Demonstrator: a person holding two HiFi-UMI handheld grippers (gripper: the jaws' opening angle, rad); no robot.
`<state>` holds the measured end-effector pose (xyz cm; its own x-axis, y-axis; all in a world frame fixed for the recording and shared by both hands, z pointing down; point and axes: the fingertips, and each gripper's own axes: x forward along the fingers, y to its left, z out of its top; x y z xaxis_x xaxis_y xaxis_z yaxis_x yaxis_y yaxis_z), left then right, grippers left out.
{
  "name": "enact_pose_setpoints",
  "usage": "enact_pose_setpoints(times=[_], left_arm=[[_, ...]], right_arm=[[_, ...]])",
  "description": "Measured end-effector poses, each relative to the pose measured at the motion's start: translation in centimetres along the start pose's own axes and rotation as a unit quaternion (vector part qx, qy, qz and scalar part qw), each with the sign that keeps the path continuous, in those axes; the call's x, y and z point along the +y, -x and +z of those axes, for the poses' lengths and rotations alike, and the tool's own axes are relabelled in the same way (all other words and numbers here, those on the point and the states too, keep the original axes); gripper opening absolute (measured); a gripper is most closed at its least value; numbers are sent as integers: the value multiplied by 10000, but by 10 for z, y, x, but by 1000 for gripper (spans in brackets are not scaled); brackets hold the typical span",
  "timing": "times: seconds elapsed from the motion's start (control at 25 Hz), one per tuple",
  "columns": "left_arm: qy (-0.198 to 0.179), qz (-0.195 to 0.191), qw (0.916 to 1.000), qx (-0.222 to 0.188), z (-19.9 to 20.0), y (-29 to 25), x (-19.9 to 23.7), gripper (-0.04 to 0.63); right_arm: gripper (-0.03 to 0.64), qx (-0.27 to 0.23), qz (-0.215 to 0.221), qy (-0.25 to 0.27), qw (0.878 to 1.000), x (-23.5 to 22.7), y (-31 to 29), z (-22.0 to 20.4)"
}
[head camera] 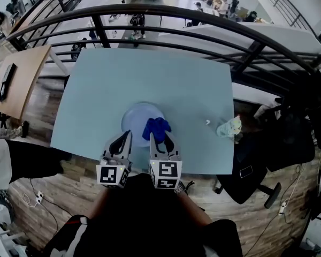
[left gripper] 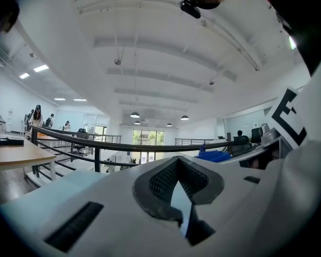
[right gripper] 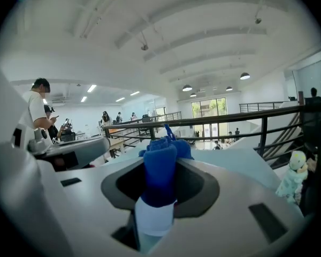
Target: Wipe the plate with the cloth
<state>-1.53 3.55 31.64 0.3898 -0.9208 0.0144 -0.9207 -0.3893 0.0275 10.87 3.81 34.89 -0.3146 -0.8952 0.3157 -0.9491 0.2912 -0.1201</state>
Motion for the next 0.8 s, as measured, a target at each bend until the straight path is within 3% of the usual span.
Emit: enact_pose_setpoints(times=[0.16,0.32,0.8], left_arm=[[-83,-27,9999,-133,14,6,-13,0],[-79,34,9998,-189,25,12,-15,1],[-152,159,9996,-197,17,27,-17,1]], right_arm=[[120,-563,-1,229,9982,2,21,28],[120,-794,102,302,9963,7,34,35],[120,-782,130,252,9965,4,53,29]])
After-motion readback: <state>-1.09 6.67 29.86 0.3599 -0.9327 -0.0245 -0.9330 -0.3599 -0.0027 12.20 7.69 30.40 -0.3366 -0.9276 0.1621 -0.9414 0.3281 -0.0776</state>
